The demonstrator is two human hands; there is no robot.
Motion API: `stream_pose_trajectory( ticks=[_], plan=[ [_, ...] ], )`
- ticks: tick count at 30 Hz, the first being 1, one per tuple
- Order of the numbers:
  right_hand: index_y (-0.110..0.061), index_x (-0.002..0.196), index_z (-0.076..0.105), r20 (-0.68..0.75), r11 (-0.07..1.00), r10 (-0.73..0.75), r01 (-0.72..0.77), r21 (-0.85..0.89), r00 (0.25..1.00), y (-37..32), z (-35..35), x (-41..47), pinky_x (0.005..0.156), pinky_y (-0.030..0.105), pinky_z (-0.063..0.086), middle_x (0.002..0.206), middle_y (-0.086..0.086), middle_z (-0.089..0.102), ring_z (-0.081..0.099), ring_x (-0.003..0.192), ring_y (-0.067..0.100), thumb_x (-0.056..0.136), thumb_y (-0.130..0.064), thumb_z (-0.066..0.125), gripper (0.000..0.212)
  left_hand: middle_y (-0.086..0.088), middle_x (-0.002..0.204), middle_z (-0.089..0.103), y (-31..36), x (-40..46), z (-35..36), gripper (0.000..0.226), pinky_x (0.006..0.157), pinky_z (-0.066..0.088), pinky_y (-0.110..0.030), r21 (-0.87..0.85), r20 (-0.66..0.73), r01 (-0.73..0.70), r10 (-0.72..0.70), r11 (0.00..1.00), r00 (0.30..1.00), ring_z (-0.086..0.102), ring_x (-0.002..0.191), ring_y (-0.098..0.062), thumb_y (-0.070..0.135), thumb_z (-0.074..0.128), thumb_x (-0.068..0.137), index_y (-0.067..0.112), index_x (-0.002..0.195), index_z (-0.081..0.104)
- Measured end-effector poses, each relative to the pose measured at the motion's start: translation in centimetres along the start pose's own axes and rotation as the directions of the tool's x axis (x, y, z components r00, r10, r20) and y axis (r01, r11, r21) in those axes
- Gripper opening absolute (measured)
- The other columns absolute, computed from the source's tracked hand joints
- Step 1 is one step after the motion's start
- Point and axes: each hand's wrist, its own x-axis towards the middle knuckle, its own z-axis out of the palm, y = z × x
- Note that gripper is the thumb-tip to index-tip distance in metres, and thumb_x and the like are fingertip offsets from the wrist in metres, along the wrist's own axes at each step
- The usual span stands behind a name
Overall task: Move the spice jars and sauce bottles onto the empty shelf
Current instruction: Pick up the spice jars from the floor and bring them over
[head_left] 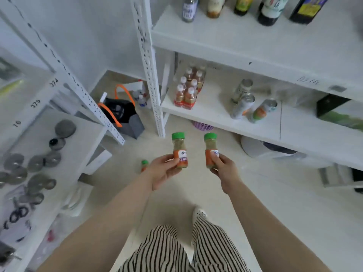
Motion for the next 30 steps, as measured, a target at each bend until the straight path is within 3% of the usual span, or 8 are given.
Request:
stream_pose_trajectory(
  ticks=[2, 5, 7, 12, 18, 21, 24, 30],
  plan=[
    [-0.015, 0.102, 0.066, 0.001, 0.996, -0.045, 0.045, 0.079, 0.999, -2.2, -0.4, -2.2, 0.081, 0.028, 0.050, 0.094, 0.007, 0.065, 0.059, 0.084, 0.016, 0.091, -0.020, 0.061, 0.013, -0.011, 0.096, 0.073, 2.3, -1.7, 2.2, 0.023, 0.077, 0.058, -0.029, 0.017, 0.049, -0.026, 0.025, 1.000, 0.998, 0.071, 0.086, -0.019, 0.004, 0.053, 0.093, 0.003, 0.116, 0.058],
    [-0.013, 0.110, 0.064, 0.005, 0.982, -0.072, 0.070, 0.178, 0.997, -4.9, -1.6, -4.0, 0.082, 0.027, 0.048, 0.092, 0.004, 0.065, 0.060, 0.081, 0.014, 0.090, -0.015, 0.062, 0.020, -0.018, 0.108, 0.068, 5.0, -2.9, 5.1, 0.034, 0.096, 0.047, -0.044, -0.003, 0.105, -0.035, 0.035, 0.999, 0.994, 0.064, 0.104, -0.030, 0.008, 0.054, 0.092, 0.002, 0.126, 0.053],
    [-0.010, 0.111, 0.063, -0.004, 0.972, -0.089, 0.088, 0.217, 0.996, -6.7, -2.8, -4.7, 0.079, 0.027, 0.049, 0.091, 0.005, 0.064, 0.060, 0.079, 0.015, 0.087, -0.012, 0.064, 0.024, -0.018, 0.115, 0.065, 6.4, -3.3, 7.1, 0.037, 0.101, 0.044, -0.040, -0.053, 0.161, -0.047, 0.055, 0.997, 0.985, 0.062, 0.106, -0.029, 0.006, 0.051, 0.093, 0.006, 0.129, 0.051],
    [-0.008, 0.110, 0.064, -0.005, 0.955, -0.157, 0.153, 0.256, 0.988, -11.5, -6.3, -5.2, 0.075, 0.026, 0.052, 0.092, 0.008, 0.066, 0.062, 0.081, 0.019, 0.085, -0.010, 0.067, 0.025, -0.014, 0.111, 0.065, 9.6, -3.9, 12.6, 0.038, 0.094, 0.051, -0.034, -0.132, 0.314, -0.099, 0.136, 0.986, 0.940, 0.062, 0.101, -0.024, 0.005, 0.042, 0.096, 0.008, 0.134, 0.047],
    [-0.009, 0.109, 0.065, 0.019, 0.937, -0.268, 0.256, 0.238, 0.963, -17.4, -11.1, -3.9, 0.080, 0.028, 0.052, 0.092, 0.007, 0.067, 0.064, 0.081, 0.019, 0.083, -0.011, 0.069, 0.026, -0.014, 0.112, 0.060, 12.8, -2.6, 20.0, 0.051, 0.084, 0.057, -0.028, -0.224, 0.366, -0.137, 0.214, 0.965, 0.906, 0.060, 0.100, -0.022, 0.021, 0.055, 0.089, 0.006, 0.137, 0.043],
    [-0.006, 0.112, 0.065, 0.043, 0.931, -0.309, 0.293, 0.217, 0.950, -20.2, -13.9, -2.7, 0.077, 0.029, 0.052, 0.089, 0.008, 0.068, 0.064, 0.077, 0.020, 0.083, -0.010, 0.069, 0.030, -0.011, 0.110, 0.063, 13.2, -0.8, 23.8, 0.043, 0.083, 0.057, -0.025, -0.180, 0.351, -0.217, 0.269, 0.959, 0.897, 0.062, 0.100, -0.019, 0.014, 0.055, 0.090, 0.009, 0.132, 0.047],
    [-0.009, 0.104, 0.064, 0.056, 0.931, -0.319, 0.302, 0.205, 0.946, -22.8, -16.9, -1.4, 0.069, 0.024, 0.052, 0.082, 0.005, 0.067, 0.065, 0.070, 0.015, 0.084, -0.007, 0.067, 0.020, -0.008, 0.106, 0.069, 13.4, 1.2, 27.2, 0.035, 0.081, 0.056, -0.026, -0.140, 0.292, -0.305, 0.334, 0.942, 0.896, 0.067, 0.096, -0.017, 0.006, 0.053, 0.092, 0.011, 0.127, 0.051],
    [-0.008, 0.108, 0.065, 0.041, 0.927, -0.352, 0.342, 0.151, 0.935, -26.6, -23.1, 2.2, 0.074, 0.028, 0.053, 0.086, 0.008, 0.068, 0.064, 0.071, 0.019, 0.081, -0.008, 0.071, 0.028, -0.008, 0.103, 0.068, 13.7, 4.2, 34.0, 0.028, 0.075, 0.056, -0.020, 0.067, 0.207, -0.415, 0.394, 0.907, 0.895, 0.070, 0.084, -0.012, 0.005, 0.058, 0.090, 0.004, 0.119, 0.056]
  ],
)
